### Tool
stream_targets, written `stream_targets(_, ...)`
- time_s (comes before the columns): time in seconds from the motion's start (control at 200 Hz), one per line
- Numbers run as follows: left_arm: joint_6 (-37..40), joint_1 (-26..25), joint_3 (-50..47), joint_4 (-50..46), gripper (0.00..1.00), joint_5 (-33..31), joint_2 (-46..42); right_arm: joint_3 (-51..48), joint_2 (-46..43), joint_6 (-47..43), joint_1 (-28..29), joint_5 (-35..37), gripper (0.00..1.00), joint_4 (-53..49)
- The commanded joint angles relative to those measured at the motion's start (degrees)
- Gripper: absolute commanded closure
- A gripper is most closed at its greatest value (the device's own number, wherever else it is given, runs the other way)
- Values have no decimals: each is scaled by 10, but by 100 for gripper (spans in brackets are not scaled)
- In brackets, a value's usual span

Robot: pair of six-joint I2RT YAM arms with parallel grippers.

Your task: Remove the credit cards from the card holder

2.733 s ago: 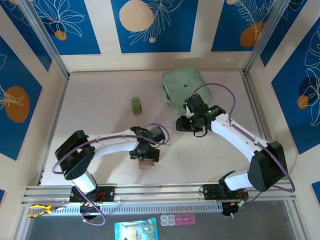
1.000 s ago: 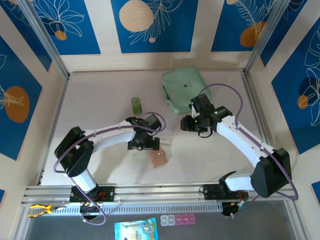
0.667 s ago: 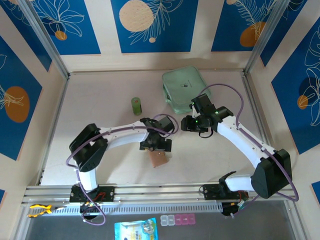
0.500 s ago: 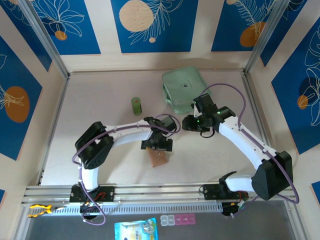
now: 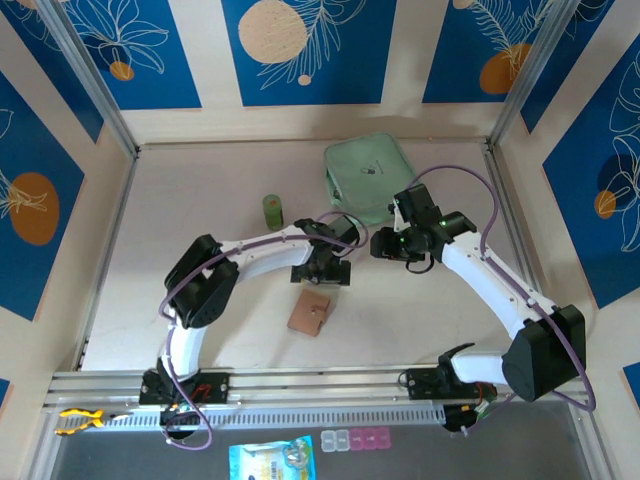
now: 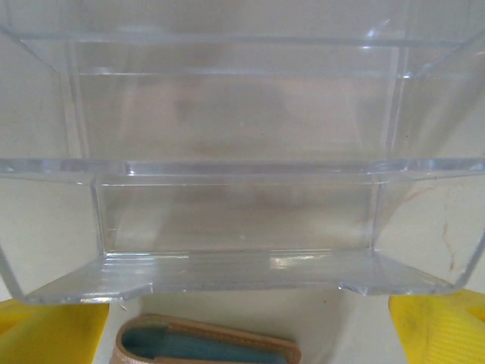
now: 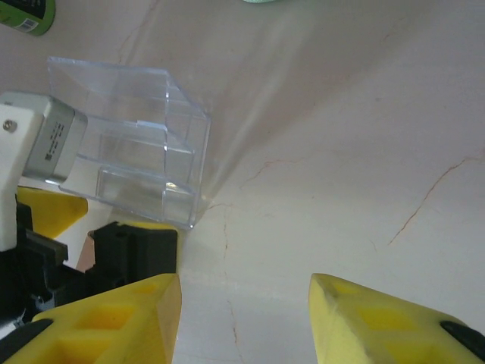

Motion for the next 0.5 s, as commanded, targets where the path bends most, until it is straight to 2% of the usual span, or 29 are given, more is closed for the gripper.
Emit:
stream_targets(0.0, 20, 15, 33, -30, 6, -29, 19, 11, -18, -13, -5, -15, 51, -19)
stream_targets(0.35, 37, 39, 69, -37, 7, -39, 44, 0, -33, -14, -14, -20, 51, -22)
stream_targets(0.495, 42, 35, 62, -42, 8, -36, 25, 0, -37, -13, -15, -21, 51, -24)
